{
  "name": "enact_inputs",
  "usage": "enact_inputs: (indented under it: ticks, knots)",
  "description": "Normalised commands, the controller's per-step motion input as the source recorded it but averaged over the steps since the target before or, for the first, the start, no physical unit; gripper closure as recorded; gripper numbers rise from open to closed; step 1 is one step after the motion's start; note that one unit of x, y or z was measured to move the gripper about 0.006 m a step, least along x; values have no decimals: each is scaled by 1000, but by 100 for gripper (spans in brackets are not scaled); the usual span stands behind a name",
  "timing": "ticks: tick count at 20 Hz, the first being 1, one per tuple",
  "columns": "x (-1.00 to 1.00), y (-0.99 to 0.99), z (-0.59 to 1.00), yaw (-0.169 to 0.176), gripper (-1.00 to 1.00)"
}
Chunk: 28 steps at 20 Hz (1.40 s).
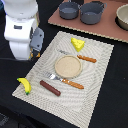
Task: Interact with the objects in diverse but meaningful ways.
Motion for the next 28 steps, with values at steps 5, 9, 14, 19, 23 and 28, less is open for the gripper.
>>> enact_inputs:
  ticks: [5,9,14,19,23,28]
  knots:
    - [-542,571,-402,114,-100]
    - [-689,394,-434,124,-100]
    - [-694,95,-310,93,-100]
    - [-445,-87,-74,36,-100]
    - [-249,-71,-162,0,-100]
    - [-312,-12,-337,4,-100]
